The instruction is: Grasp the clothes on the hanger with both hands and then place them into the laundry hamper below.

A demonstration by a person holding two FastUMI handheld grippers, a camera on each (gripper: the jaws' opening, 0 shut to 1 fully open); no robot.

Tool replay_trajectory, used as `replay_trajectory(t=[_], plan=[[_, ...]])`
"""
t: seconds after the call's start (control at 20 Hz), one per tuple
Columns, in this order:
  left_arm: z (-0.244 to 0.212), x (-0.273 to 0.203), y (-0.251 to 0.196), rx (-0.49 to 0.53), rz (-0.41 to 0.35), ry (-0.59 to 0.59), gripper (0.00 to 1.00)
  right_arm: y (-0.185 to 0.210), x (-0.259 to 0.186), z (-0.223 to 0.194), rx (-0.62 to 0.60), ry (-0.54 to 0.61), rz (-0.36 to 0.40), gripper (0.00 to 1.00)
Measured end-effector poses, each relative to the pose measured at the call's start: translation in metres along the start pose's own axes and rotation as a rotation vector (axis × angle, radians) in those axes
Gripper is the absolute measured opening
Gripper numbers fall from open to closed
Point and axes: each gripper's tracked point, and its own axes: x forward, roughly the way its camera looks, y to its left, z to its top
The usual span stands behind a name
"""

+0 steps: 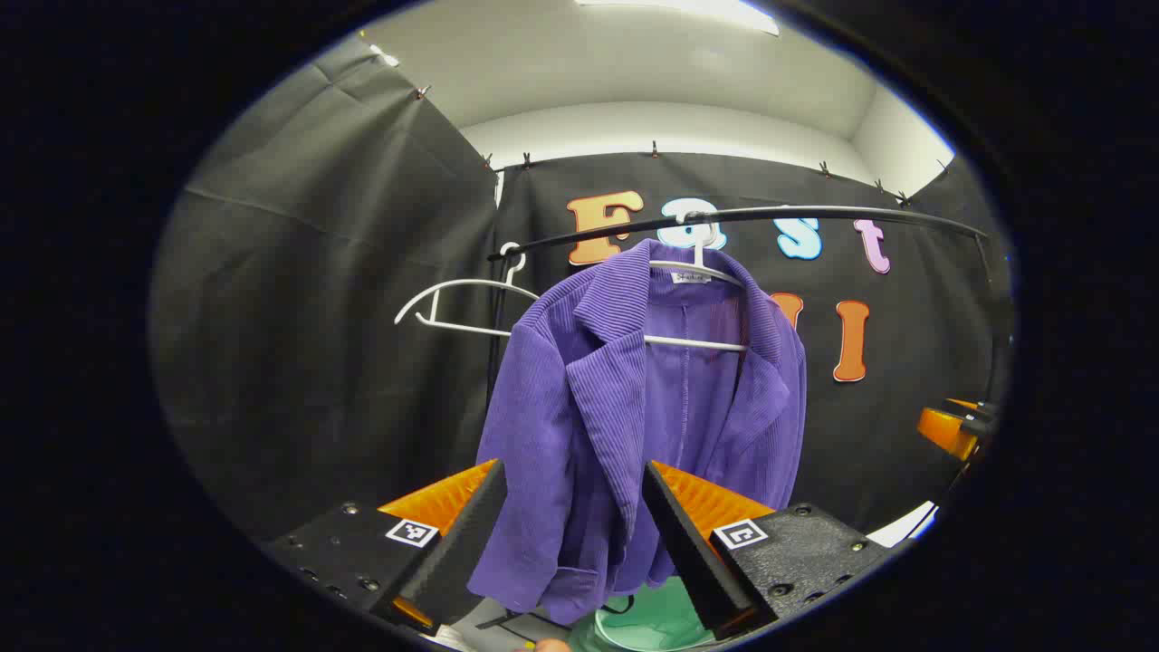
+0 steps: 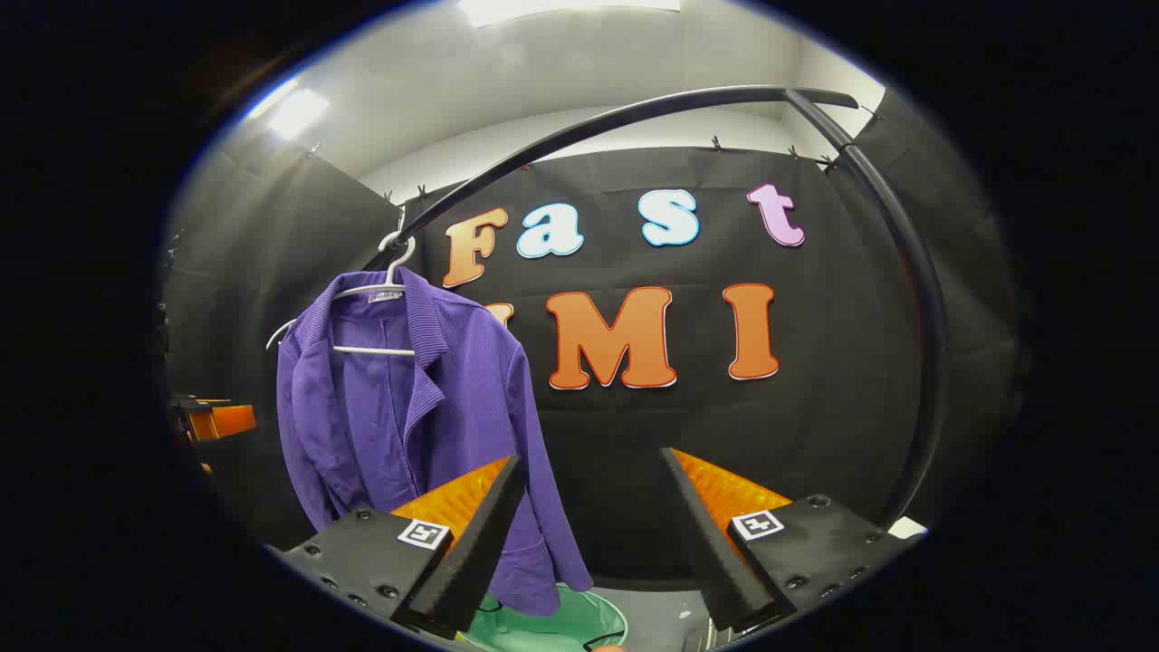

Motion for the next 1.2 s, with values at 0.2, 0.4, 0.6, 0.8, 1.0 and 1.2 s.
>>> replay_trajectory(t=[0.2,0.4,0.6,0.8,1.0,1.2], plan=[[0.01,-0.014,0.017,0.052,0.039,-0.019,0.92,0.012,-0.004,-0.002,0.004,0.005,0.014,1.0],[0.005,-0.027,0.035,0.028,0.058,0.002,0.94,0.03,-0.009,-0.008,0.0,0.02,0.028,0.98],[0.0,-0.038,0.052,0.04,0.064,0.016,0.93,0.049,-0.028,-0.015,-0.01,0.043,0.027,0.89],[0.014,-0.024,0.048,0.061,0.012,0.0,0.95,0.057,-0.042,-0.019,-0.024,0.074,0.009,0.89],[0.026,0.008,0.042,0.024,-0.024,-0.019,0.93,0.04,-0.029,-0.019,-0.002,0.076,-0.029,0.91],[0.002,0.037,0.026,0.001,-0.037,0.024,0.98,0.031,0.01,-0.022,0.021,0.064,-0.049,0.98]])
